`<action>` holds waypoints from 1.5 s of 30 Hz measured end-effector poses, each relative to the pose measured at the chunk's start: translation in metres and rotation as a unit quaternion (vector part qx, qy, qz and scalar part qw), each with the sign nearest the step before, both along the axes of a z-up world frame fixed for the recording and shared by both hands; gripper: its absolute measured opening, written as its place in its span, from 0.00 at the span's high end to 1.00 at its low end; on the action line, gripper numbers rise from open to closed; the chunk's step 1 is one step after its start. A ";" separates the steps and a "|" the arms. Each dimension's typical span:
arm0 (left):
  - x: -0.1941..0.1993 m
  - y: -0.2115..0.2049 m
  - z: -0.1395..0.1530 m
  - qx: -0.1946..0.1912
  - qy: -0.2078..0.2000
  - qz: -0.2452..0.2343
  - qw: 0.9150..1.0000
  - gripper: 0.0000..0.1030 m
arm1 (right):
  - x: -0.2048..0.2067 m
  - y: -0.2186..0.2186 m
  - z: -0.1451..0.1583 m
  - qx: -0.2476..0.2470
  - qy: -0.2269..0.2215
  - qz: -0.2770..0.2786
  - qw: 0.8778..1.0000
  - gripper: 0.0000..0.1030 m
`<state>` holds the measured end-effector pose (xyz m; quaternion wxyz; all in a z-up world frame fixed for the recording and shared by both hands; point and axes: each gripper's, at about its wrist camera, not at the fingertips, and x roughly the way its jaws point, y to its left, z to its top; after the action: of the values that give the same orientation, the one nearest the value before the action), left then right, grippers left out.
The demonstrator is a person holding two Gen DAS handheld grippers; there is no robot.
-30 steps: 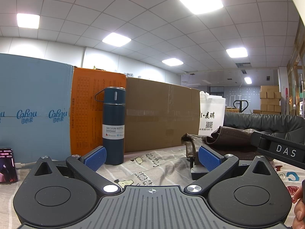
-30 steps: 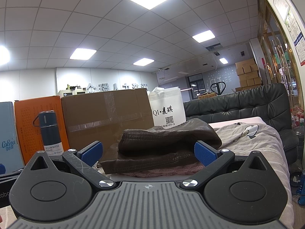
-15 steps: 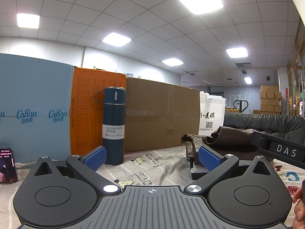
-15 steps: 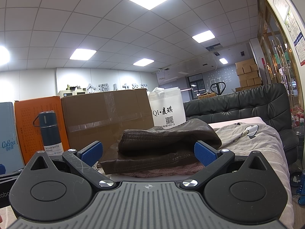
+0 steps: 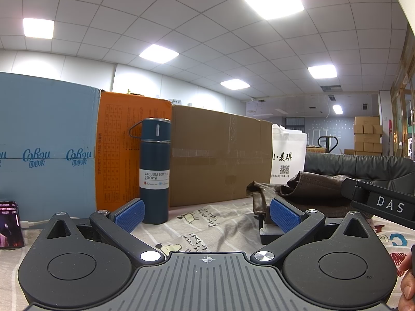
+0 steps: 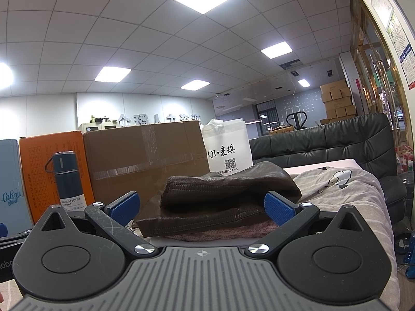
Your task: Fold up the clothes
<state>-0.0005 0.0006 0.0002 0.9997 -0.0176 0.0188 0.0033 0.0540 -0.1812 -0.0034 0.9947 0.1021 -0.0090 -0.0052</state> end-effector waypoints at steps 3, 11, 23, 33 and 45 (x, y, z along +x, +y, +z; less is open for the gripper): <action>-0.001 0.000 0.000 0.000 -0.002 0.001 1.000 0.00 | 0.001 -0.001 0.000 0.003 0.001 0.000 1.000 0.00; -0.005 -0.002 0.000 0.003 -0.012 0.012 1.000 0.00 | 0.000 -0.003 0.000 0.007 0.000 0.007 1.000 0.00; -0.006 -0.001 0.001 0.003 -0.015 0.005 1.000 0.00 | 0.001 0.001 0.000 -0.001 -0.002 0.039 0.999 0.00; -0.011 0.003 0.002 -0.007 -0.027 0.036 0.999 0.00 | -0.001 -0.010 -0.001 0.042 -0.001 0.054 0.998 0.00; -0.029 0.000 0.005 -0.002 -0.076 0.051 0.996 0.00 | -0.013 -0.024 -0.002 0.110 -0.043 0.107 0.987 0.00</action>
<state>-0.0291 0.0003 0.0049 0.9967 -0.0204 -0.0584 0.0530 0.0406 -0.2056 -0.0056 0.9709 0.2113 -0.0396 0.1052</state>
